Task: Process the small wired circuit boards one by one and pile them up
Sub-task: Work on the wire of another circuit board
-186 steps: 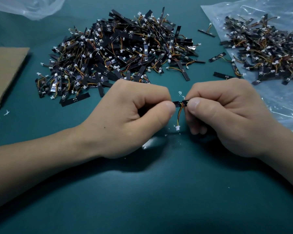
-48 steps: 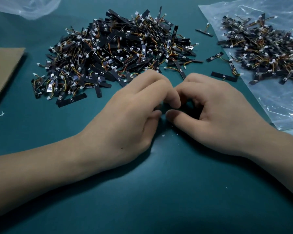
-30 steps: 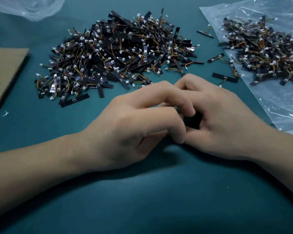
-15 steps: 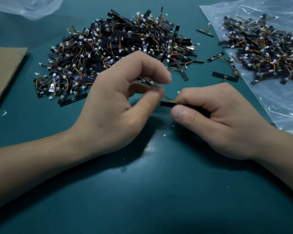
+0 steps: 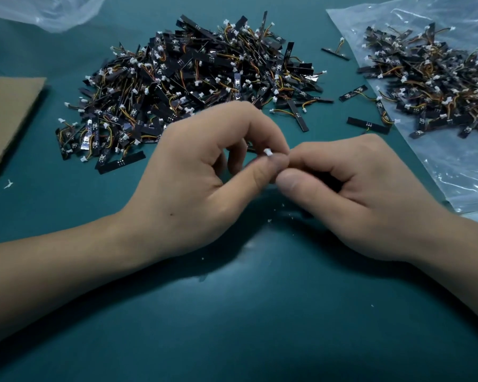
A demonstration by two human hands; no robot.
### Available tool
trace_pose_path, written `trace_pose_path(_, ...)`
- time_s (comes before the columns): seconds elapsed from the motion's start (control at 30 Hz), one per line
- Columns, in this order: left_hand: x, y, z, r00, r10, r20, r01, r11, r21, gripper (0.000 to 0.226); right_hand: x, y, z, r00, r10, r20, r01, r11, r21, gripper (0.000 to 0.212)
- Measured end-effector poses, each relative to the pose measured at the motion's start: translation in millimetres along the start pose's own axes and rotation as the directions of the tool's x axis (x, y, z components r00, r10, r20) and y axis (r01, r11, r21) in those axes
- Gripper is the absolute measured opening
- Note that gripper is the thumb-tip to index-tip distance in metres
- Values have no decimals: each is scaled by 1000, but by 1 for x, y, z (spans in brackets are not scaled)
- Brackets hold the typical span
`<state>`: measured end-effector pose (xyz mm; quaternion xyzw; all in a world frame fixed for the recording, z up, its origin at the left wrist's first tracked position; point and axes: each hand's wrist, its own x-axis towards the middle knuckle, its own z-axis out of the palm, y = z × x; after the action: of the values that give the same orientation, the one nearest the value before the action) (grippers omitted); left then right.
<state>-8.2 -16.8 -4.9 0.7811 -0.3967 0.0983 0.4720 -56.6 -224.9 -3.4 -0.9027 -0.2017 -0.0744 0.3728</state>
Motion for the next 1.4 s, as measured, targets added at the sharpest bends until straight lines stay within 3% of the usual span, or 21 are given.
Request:
trace_pose_path(0.23, 1, -1, -1, 997, 61, -36, -59, 997, 42, 3, 3, 0, -3, 992, 121, -28, -110, 963, 247, 31)
trace_pose_path(0.5, 3, 3, -4, 991, 35, 132, -43, 997, 56, 18, 3, 3, -2, 981, 164, -105, -117, 925, 361, 30)
trace_pose_path(0.6, 1, 6, -5, 996, 32, 85, -29, 999, -35, 14, 3, 2, -2, 980, 160, -120, -110, 931, 347, 29)
trace_pose_path(0.7, 1, 7, -4, 997, -74, 28, 77, 989, -124, 12, 1, -1, -2, 992, 106, -70, -83, 958, 274, 29)
trace_pose_path(0.8, 4, 7, -3, 983, -136, 126, 140, 990, -25, 12, 0, -3, -3, 996, 65, -55, -51, 972, 231, 26)
trace_pose_path(0.87, 5, 8, -3, 976, -141, 168, 140, 990, 19, 27, 0, -4, -3, 996, 72, -60, -57, 973, 225, 26)
trace_pose_path(1.03, 3, 9, -3, 982, -144, 124, 145, 989, 3, 31, 0, -4, -4, 995, 96, 11, -95, 950, 296, 27)
trace_pose_path(1.4, 5, 10, -3, 970, -166, 176, 168, 986, 0, 25, 2, -6, -5, 995, 97, -9, -92, 966, 241, 27)
